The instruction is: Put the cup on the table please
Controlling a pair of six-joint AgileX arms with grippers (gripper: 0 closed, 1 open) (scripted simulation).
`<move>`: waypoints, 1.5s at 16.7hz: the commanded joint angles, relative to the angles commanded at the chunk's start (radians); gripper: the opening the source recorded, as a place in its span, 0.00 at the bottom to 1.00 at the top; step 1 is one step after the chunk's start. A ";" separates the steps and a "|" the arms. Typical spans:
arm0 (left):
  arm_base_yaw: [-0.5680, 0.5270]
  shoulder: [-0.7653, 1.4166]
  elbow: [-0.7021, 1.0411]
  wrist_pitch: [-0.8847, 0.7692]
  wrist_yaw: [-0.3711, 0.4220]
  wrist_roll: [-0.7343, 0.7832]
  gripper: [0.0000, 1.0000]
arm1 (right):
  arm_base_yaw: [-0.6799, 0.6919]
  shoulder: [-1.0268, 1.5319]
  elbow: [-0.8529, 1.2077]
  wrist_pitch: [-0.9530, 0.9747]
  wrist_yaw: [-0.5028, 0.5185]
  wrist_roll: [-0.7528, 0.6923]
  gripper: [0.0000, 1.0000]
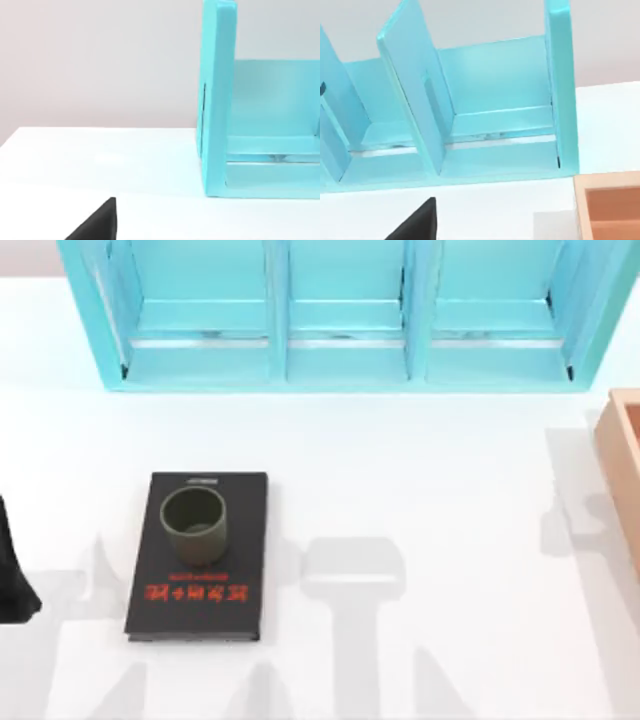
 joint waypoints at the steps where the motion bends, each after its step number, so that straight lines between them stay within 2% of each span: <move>1: 0.000 0.000 0.000 0.000 0.000 0.000 1.00 | 0.030 0.086 0.094 -0.054 0.011 0.034 1.00; 17: 0.000 0.000 0.000 0.000 0.000 0.000 1.00 | 0.606 1.642 1.784 -1.028 0.169 0.614 1.00; 21: 0.000 0.000 0.000 0.000 0.000 0.000 1.00 | 0.720 1.927 2.094 -1.207 0.191 0.712 1.00; 25: 0.000 0.000 0.000 0.000 0.000 0.000 1.00 | 0.791 2.101 2.282 -1.317 0.203 0.770 1.00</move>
